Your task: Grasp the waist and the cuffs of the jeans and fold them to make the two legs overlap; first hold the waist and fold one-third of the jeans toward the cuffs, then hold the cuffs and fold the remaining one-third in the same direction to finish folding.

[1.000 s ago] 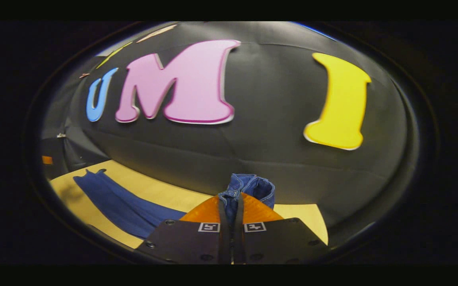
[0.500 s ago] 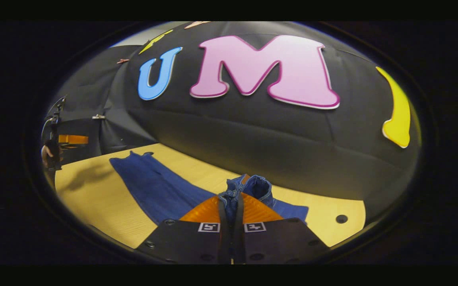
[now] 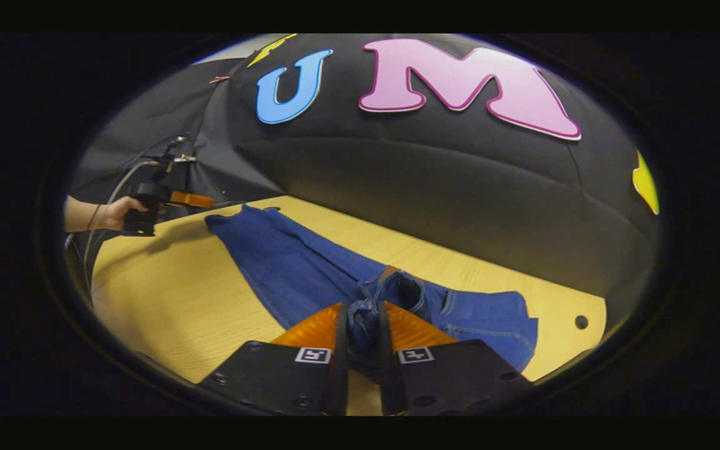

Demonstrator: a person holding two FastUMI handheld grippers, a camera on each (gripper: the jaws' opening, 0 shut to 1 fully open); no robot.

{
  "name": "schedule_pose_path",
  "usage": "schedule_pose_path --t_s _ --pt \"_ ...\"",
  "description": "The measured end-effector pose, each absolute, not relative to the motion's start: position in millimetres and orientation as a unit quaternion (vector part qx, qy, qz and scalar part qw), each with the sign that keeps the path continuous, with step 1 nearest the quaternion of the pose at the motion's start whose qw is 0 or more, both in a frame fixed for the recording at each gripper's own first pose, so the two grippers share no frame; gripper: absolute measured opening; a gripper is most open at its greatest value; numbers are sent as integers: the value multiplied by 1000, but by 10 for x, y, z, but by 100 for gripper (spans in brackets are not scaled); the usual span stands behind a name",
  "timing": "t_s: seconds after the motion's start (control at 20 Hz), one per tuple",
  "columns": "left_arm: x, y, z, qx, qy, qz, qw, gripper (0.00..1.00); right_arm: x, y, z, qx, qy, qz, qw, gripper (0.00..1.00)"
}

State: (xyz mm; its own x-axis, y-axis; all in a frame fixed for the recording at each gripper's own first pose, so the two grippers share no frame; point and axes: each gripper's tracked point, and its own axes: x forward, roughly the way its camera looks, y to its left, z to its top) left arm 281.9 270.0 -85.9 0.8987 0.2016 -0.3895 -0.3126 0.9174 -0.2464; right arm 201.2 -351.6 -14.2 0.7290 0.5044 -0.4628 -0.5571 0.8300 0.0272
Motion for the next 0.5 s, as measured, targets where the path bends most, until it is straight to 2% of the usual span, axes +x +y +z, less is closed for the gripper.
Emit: schedule_pose_path --t_s 0.15,0.35,0.5 --pt "3012 2931 -1080 -140 211 154 955 96 1867 -3362 -120 -42 231 302 924 34" --pt "3301 2807 -1140 -102 227 118 961 97 1646 -3277 -88 10 254 313 915 94" --pt "3365 2757 -1229 -103 243 112 958 97 1719 -3459 71 75 265 275 921 92"
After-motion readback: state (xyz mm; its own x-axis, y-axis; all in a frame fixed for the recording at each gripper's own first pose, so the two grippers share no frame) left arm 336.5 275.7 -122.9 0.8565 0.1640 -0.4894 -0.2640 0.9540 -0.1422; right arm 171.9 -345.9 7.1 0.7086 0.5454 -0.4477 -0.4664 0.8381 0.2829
